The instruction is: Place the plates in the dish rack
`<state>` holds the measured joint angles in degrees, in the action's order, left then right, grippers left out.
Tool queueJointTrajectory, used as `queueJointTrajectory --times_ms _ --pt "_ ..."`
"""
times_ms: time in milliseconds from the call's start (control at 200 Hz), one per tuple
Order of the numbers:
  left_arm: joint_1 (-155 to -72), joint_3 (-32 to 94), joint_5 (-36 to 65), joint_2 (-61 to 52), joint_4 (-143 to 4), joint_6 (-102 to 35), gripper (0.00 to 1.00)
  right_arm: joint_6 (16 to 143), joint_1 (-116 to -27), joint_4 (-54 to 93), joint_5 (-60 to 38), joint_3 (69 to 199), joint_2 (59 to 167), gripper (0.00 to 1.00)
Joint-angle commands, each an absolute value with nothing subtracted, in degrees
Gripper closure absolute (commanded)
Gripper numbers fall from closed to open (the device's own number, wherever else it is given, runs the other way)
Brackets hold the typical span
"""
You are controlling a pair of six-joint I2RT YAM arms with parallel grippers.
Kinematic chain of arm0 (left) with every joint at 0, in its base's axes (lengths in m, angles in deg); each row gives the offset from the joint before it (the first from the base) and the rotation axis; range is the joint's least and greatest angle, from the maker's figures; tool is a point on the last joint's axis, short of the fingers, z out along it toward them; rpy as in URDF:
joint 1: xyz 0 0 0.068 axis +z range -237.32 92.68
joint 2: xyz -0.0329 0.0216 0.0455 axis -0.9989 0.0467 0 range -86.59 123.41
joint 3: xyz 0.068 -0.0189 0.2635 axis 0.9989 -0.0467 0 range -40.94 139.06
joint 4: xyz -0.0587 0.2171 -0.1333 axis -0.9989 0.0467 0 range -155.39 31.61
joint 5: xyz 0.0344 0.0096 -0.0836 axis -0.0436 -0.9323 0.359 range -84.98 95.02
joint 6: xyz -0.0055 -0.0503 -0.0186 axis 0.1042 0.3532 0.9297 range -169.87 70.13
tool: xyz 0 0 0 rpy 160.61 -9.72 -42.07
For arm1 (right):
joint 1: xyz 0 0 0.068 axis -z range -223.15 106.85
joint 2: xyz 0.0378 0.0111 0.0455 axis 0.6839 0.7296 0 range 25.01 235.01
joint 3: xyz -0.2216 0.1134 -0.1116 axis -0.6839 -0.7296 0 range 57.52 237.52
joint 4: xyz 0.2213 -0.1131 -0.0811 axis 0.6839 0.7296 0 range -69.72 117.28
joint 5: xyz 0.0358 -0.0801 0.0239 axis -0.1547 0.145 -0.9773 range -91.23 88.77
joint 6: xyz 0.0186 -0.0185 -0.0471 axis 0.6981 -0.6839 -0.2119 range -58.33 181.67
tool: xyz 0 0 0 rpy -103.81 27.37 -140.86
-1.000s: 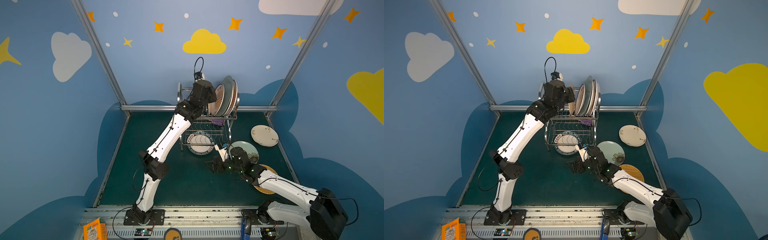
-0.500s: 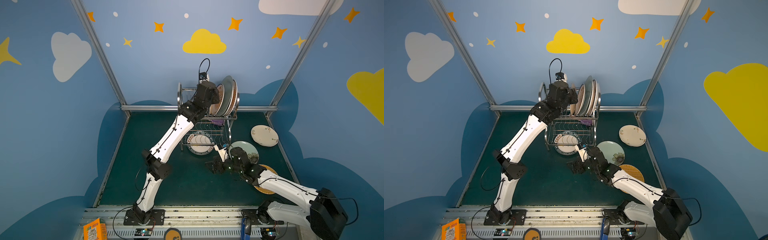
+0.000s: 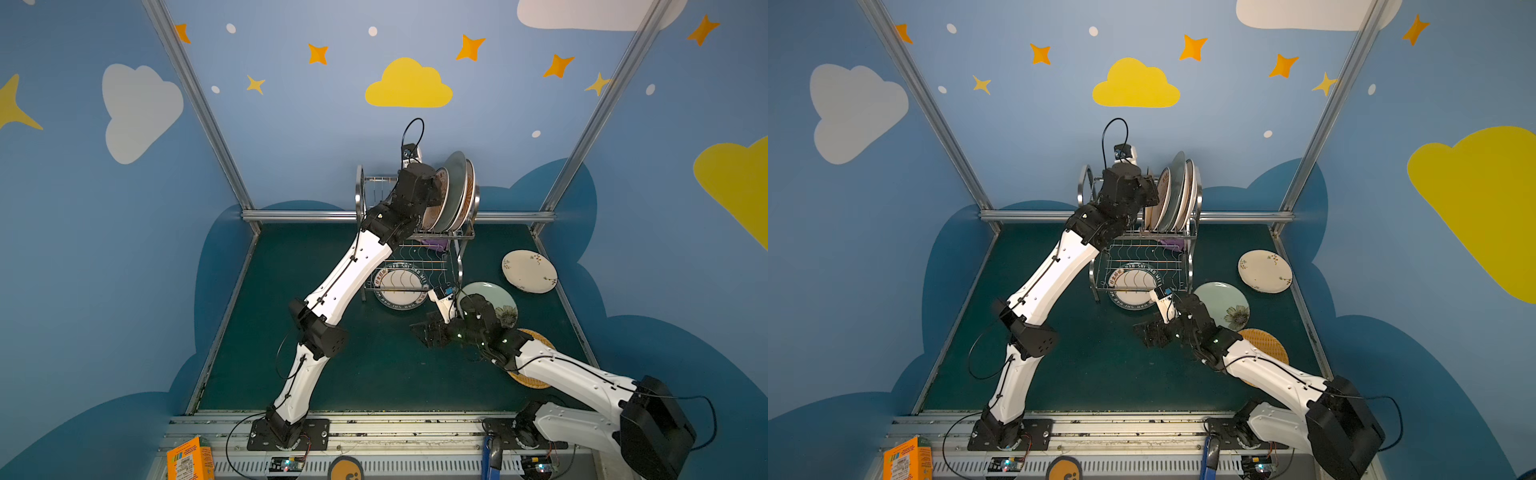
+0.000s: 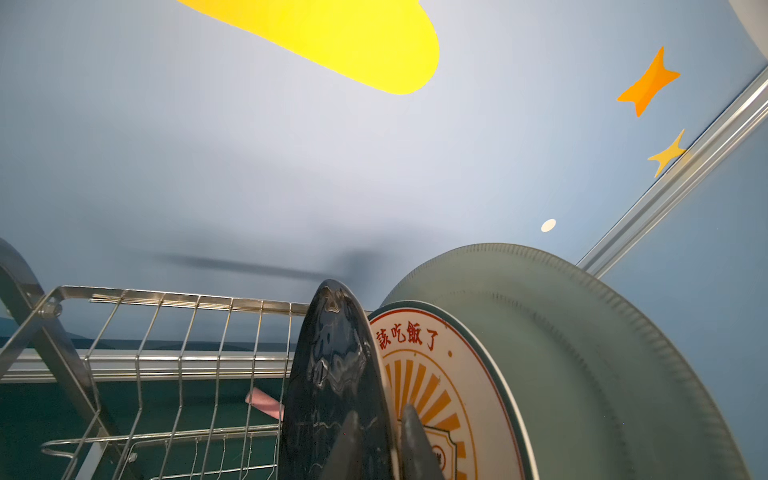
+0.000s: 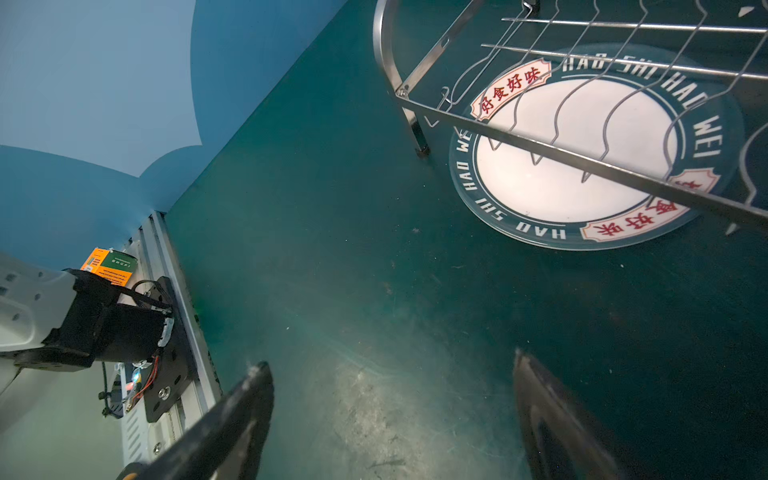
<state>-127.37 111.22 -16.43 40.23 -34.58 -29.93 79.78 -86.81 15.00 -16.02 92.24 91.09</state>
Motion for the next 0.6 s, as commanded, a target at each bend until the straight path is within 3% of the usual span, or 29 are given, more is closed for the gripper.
queueJointTrajectory --times_ms 0,591 --pt "-127.1 112.4 -17.1 41.3 -35.7 -30.5 0.82 79.2 -87.2 16.0 -15.8 94.1 91.3 0.12" --pt "-127.1 116.0 -13.1 40.9 -36.9 -29.3 0.71 79.0 -87.2 16.1 -15.5 94.1 91.3 0.12"
